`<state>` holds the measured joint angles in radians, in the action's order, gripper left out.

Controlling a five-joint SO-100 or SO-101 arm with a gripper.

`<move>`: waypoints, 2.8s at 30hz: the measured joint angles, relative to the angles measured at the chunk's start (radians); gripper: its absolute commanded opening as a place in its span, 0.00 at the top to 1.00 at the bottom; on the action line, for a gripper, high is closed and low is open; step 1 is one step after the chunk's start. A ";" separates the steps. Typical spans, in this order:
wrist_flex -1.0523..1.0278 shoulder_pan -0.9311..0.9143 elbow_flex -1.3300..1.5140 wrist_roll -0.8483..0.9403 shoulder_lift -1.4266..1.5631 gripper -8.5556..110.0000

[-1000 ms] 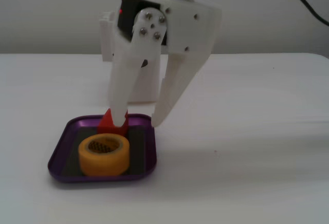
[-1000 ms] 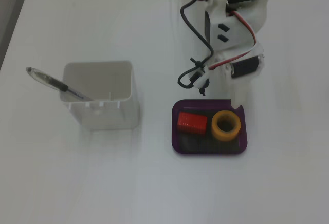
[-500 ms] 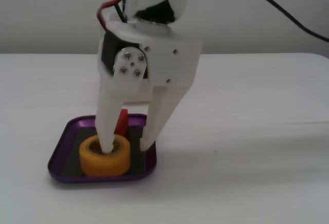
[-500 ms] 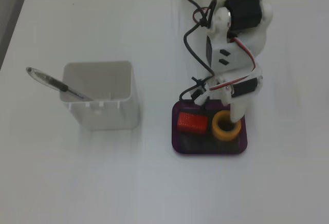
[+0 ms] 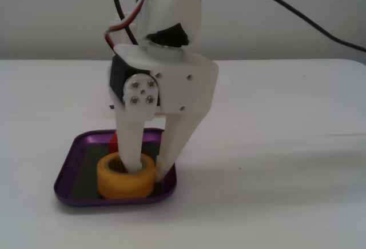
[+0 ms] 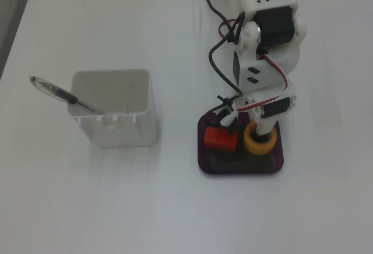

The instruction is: Remove the yellow tape from the box.

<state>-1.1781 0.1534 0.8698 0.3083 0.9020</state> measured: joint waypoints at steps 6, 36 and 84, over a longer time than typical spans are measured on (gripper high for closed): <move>-0.048 0.002 -0.078 0.000 -0.002 0.93; -0.425 -0.178 0.224 -0.127 0.534 0.93; -0.100 -0.221 1.272 -0.123 1.677 0.81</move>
<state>-1.2778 -0.0675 2.1414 0.1856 2.5786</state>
